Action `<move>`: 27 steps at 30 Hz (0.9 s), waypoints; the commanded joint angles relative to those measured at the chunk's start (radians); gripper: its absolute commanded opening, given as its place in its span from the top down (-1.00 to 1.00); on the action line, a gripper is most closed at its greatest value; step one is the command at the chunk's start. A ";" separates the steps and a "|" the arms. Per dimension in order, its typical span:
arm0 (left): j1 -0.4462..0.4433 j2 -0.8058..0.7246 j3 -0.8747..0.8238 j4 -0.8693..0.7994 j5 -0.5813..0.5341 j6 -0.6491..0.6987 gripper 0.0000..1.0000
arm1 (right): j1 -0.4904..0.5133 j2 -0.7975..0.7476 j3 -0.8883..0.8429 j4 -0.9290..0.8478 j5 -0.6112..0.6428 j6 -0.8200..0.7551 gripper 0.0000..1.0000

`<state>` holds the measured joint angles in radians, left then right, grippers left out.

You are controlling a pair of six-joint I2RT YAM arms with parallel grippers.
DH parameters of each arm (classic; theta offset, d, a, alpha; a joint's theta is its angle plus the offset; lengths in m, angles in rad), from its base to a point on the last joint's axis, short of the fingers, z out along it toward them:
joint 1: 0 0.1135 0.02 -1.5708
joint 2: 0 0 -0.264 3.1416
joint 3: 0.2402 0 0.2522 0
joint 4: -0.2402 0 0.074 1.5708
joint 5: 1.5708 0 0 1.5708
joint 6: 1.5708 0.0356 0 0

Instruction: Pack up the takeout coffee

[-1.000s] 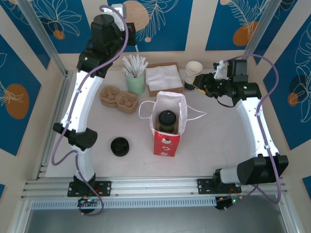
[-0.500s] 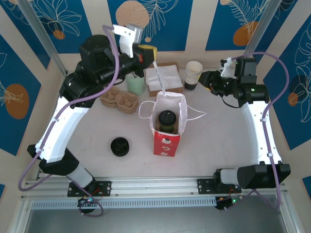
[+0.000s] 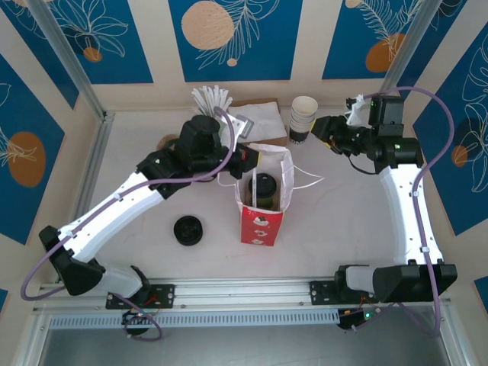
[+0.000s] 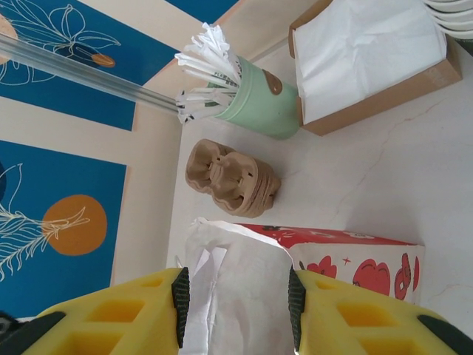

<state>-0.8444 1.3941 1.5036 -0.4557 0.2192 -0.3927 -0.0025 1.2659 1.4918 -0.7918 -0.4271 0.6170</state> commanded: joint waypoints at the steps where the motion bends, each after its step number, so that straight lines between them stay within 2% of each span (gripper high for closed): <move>1: -0.021 -0.059 -0.067 0.093 0.033 -0.037 1.00 | -0.005 -0.020 -0.019 0.008 -0.030 -0.004 0.14; 3: -0.031 -0.065 -0.087 0.079 0.019 -0.034 1.00 | -0.005 -0.023 -0.028 0.012 -0.033 0.000 0.14; 6: -0.041 -0.072 -0.077 0.026 -0.022 -0.022 0.44 | -0.004 -0.026 -0.035 0.018 -0.032 0.003 0.14; 10: -0.050 -0.079 -0.034 -0.067 -0.127 -0.011 0.07 | -0.004 -0.032 -0.038 0.017 -0.032 0.007 0.14; 15: -0.061 -0.050 0.048 -0.259 -0.320 -0.039 -0.07 | -0.002 -0.039 -0.025 0.004 -0.022 0.002 0.14; 19: -0.072 -0.010 0.114 -0.375 -0.410 -0.070 -0.13 | -0.001 -0.046 -0.016 -0.010 -0.012 -0.003 0.14; 23: -0.077 0.025 0.150 -0.431 -0.464 -0.105 -0.20 | 0.002 -0.052 -0.014 -0.018 -0.009 -0.002 0.14; 27: -0.078 0.070 0.185 -0.463 -0.470 -0.133 -0.24 | 0.006 -0.063 -0.028 -0.022 0.002 0.001 0.14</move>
<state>-0.9092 1.4334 1.6413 -0.8444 -0.2039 -0.4873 -0.0021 1.2312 1.4593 -0.7864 -0.4255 0.6201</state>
